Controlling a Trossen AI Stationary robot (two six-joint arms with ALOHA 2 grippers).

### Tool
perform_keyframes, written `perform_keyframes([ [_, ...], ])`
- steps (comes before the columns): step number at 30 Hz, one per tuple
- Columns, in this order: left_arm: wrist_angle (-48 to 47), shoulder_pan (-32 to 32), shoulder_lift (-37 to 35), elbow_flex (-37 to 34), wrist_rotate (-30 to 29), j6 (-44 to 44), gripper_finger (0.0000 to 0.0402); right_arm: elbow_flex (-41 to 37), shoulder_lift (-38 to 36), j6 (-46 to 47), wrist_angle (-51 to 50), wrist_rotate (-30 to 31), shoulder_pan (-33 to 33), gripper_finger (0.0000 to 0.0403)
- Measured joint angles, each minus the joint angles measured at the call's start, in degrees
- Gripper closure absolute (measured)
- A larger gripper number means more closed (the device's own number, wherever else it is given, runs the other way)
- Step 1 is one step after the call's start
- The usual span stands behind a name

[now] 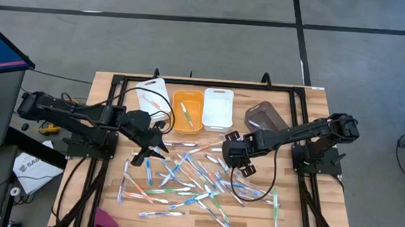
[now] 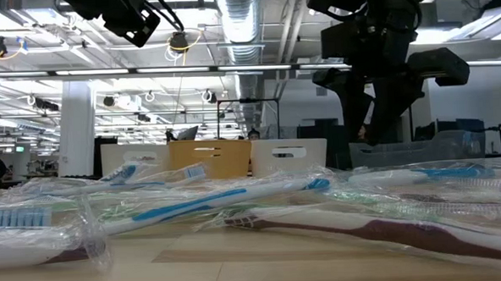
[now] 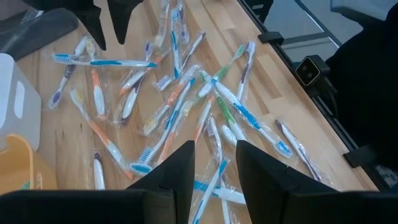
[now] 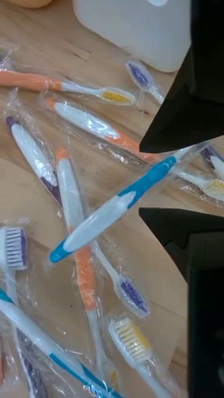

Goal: Pick & Place Toothbrushes
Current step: Put the white blue toothbrush into the right white bin

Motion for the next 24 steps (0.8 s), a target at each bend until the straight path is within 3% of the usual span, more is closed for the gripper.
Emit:
perform_keyframes([
  [18, 0.3, 0.0, 0.0, 0.0, 0.0, 0.0, 0.0291, 0.0, 0.0, -0.4, 0.2, 0.0, 0.9, 0.0255],
  [24, 0.3, 0.0, 0.0, 0.0, 0.0, 0.9, 0.0291, 0.1, 3.4, -1.2, 1.2, -0.1, 1.6, 0.0259],
])
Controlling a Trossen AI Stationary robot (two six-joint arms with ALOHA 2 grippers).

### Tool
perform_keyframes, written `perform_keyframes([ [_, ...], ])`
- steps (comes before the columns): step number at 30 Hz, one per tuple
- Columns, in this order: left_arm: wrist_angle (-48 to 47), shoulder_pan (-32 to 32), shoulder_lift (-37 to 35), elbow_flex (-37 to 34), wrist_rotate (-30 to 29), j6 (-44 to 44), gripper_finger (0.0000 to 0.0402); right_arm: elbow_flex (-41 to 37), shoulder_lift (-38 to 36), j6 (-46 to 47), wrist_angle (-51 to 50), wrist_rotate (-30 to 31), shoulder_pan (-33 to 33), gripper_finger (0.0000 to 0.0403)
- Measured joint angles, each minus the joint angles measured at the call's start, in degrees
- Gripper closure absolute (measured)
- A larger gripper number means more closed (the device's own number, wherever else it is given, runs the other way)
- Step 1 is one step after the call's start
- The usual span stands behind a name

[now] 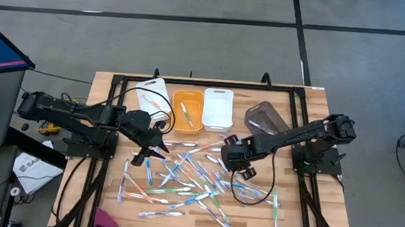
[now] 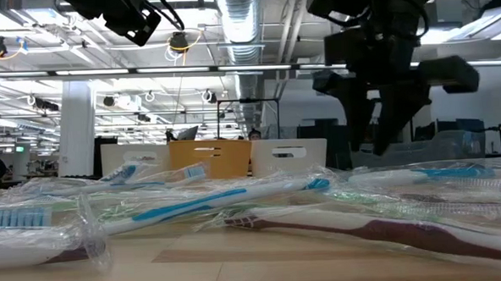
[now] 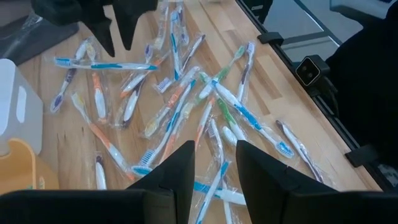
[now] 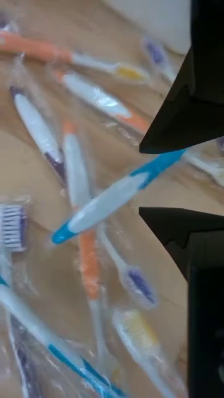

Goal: Pick & Place Toothbrushes
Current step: Put the white blue toothbrush into the right white bin

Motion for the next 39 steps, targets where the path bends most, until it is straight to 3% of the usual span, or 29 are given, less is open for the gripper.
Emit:
perform_keyframes([
  [13, 0.2, 0.0, 0.0, 0.0, 0.0, 0.0, 0.0291, 0.2, 8.5, -2.4, 0.4, 0.4, -1.5, 0.0268],
  [24, 0.3, 0.0, 0.0, 0.0, 0.0, 0.0, 0.0291, -0.1, 5.2, -2.2, 1.5, 0.8, -1.7, 0.0312],
  [33, 0.4, 0.0, 0.0, 0.0, 0.0, 0.0, 0.0291, 3.2, 5.2, -2.2, -3.8, 0.7, -0.8, 0.0388],
  [39, 0.5, 0.0, 0.0, -0.1, 0.0, 0.0, 0.0291, 7.5, 5.2, -1.5, -9.1, 6.0, 1.6, 0.0375],
])
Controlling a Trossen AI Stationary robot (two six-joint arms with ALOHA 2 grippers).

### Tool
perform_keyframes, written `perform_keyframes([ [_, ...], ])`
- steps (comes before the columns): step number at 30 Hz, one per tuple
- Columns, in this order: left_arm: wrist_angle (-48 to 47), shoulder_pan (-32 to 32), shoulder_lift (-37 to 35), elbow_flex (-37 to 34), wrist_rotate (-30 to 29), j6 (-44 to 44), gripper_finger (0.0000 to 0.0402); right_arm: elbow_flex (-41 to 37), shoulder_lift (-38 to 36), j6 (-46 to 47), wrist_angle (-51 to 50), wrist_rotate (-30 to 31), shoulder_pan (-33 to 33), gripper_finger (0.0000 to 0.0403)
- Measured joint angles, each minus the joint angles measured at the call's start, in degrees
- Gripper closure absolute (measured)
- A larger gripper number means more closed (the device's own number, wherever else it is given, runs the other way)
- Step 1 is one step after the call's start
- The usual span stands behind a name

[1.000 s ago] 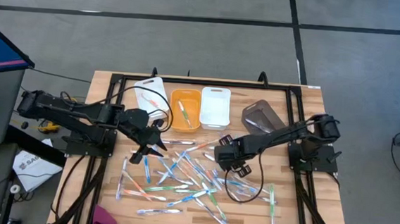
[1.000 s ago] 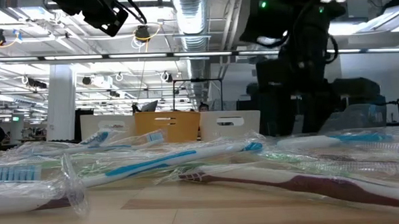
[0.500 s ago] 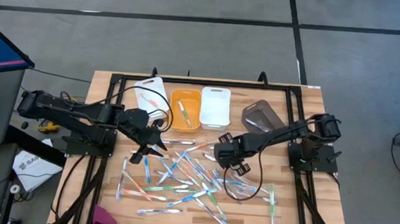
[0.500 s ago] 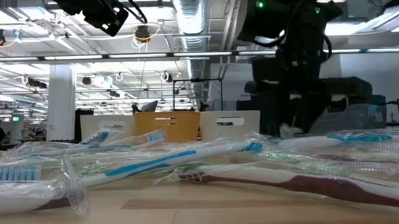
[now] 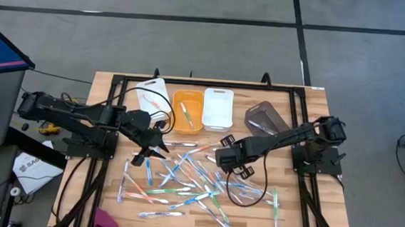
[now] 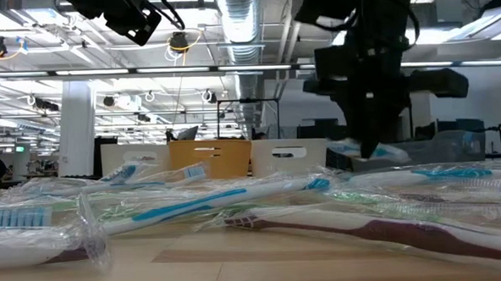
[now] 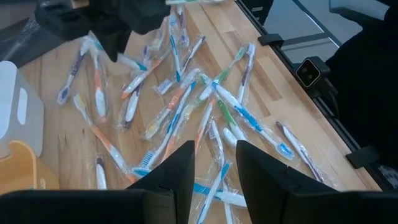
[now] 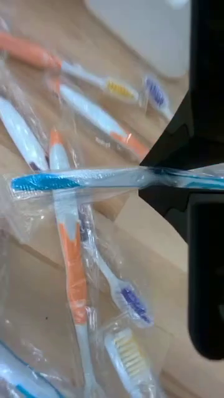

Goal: Pick & Place Toothbrushes
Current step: Put the white blue toothbrush into the right white bin

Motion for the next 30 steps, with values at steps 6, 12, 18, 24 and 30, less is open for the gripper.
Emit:
perform_keyframes([
  [6, 1.1, 0.0, 0.0, -3.0, 0.0, 0.0, 0.0291, 6.7, 0.0, 8.4, -7.0, 2.8, 2.0, 0.0389],
  [12, 2.0, 0.0, 0.0, -4.5, 0.0, 0.0, 0.0291, 15.3, 0.0, 19.6, -14.5, 9.7, 1.2, 0.0388],
  [18, 2.2, 0.0, 0.0, -4.5, 0.0, 0.0, 0.0291, 25.2, 0.0, 24.1, -15.2, 12.4, -2.3, 0.0388],
  [24, 2.2, 0.0, 0.0, -4.5, 0.0, 0.0, 0.0291, 30.0, -0.1, 35.2, -8.7, 12.1, -11.0, 0.0386],
  [30, 2.1, 0.0, 0.0, -4.5, 0.0, 0.0, 0.0291, 28.7, 0.1, 34.3, -2.4, 2.6, -22.0, 0.0385],
])
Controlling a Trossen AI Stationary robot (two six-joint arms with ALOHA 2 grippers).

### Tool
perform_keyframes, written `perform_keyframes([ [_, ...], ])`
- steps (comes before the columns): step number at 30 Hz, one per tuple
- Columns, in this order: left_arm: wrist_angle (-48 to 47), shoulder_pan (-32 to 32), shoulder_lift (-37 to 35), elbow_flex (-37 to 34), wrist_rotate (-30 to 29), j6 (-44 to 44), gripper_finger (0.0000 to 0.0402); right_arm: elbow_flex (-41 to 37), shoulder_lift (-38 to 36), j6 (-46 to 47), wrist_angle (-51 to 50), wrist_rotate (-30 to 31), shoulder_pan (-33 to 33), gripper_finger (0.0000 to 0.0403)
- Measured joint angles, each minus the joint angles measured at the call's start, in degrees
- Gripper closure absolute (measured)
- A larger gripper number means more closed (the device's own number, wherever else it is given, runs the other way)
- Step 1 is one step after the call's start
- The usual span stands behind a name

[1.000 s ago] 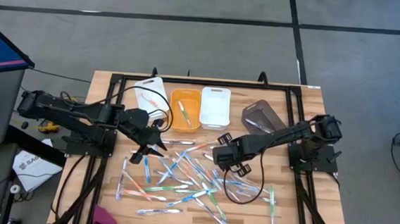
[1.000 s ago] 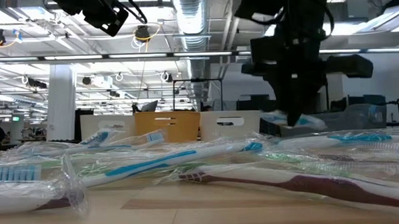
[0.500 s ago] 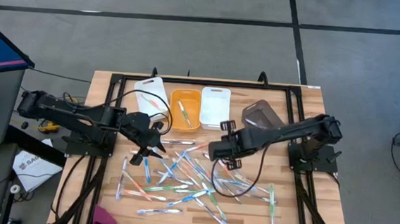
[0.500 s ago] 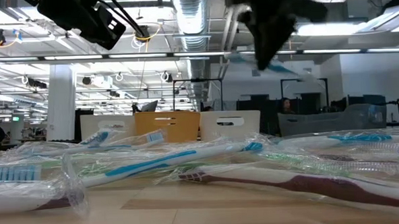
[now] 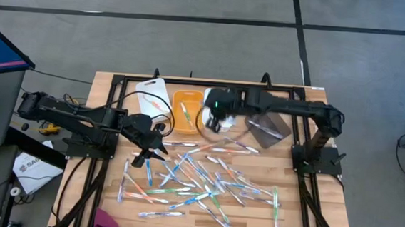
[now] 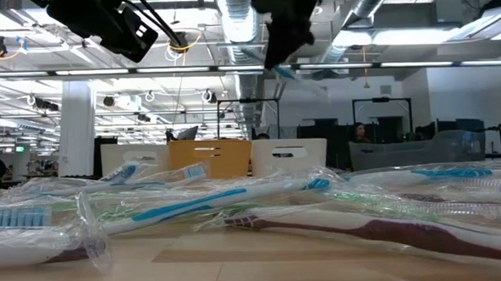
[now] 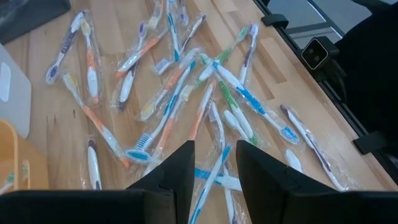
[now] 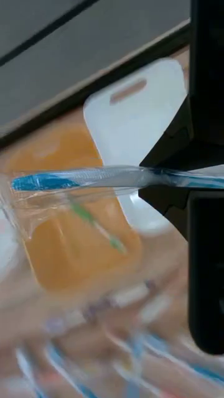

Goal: Pick & Place Toothbrushes
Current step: Put the white blue toothbrush into the right white bin

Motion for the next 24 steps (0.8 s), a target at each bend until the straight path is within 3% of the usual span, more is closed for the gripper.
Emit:
perform_keyframes([
  [9, -0.2, 0.0, 0.0, 0.0, 0.0, 0.1, 0.0291, -0.6, 2.1, 8.9, 4.5, -9.8, -11.0, 0.0384],
  [24, -0.5, 0.0, 0.0, 0.0, 0.0, 0.0, 0.0291, -0.5, 13.8, 11.0, 5.0, -13.1, -13.1, 0.0388],
])
